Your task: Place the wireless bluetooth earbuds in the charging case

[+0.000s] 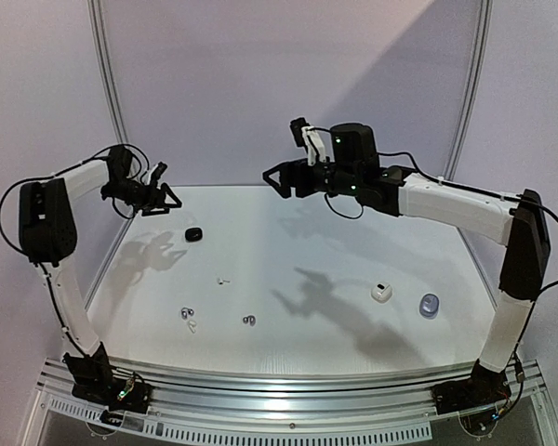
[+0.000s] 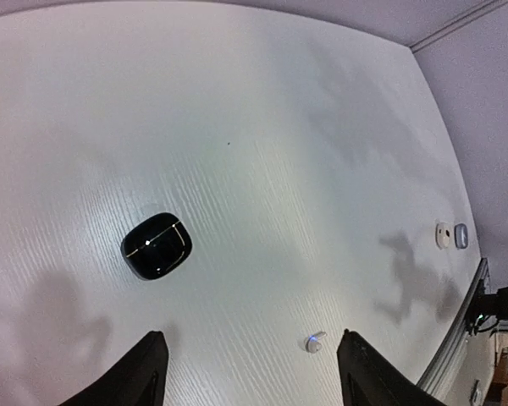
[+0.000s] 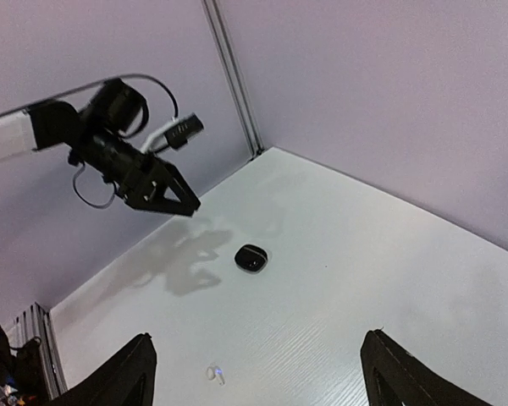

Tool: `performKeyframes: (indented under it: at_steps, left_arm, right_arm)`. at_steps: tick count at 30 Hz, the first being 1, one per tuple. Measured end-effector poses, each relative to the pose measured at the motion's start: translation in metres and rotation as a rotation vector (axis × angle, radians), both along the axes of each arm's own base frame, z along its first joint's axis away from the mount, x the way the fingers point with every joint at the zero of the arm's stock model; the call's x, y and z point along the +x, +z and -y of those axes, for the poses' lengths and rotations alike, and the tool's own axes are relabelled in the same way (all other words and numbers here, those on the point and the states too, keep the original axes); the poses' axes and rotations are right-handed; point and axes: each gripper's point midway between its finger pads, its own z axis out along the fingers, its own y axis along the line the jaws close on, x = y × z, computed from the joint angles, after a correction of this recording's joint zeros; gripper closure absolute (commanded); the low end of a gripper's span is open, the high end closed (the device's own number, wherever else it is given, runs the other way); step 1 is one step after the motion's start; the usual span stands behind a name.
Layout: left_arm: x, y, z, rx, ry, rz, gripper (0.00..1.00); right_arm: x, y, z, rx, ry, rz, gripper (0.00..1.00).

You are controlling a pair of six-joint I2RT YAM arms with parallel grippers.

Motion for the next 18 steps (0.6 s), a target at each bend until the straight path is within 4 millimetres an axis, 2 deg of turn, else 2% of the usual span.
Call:
performKeyframes:
  at_steps: [2, 4, 6, 8, 11, 13, 16, 18]
  left_arm:
    - [-0.010, 0.027, 0.002, 0.003, -0.013, 0.085, 0.32]
    - [-0.023, 0.047, 0.003, 0.006, -0.015, 0.143, 0.39]
    - [-0.037, 0.057, 0.000, 0.022, 0.020, 0.167, 0.43]
    - [-0.050, 0.055, -0.007, 0.053, 0.089, 0.145, 0.43]
    - [-0.069, 0.037, -0.018, 0.090, 0.188, 0.060, 0.43]
    - [-0.085, 0.012, -0.023, 0.102, 0.249, -0.036, 0.43]
    - [-0.110, -0.026, -0.025, 0.104, 0.305, -0.182, 0.42]
    - [-0.128, -0.046, -0.024, 0.102, 0.325, -0.266, 0.42]
  right_arm:
    - [0.002, -0.007, -0.017, -0.036, 0.035, 0.011, 0.15]
    - [0.001, -0.022, -0.044, -0.089, 0.093, 0.026, 0.16]
    - [-0.003, -0.041, -0.071, -0.139, 0.158, 0.028, 0.16]
    - [-0.009, -0.069, -0.100, -0.187, 0.228, 0.022, 0.15]
    - [-0.021, -0.117, -0.129, -0.259, 0.299, -0.011, 0.13]
    - [-0.030, -0.156, -0.144, -0.314, 0.341, -0.031, 0.12]
    - [-0.042, -0.206, -0.158, -0.382, 0.383, -0.063, 0.12]
    - [-0.048, -0.232, -0.163, -0.414, 0.400, -0.082, 0.12]
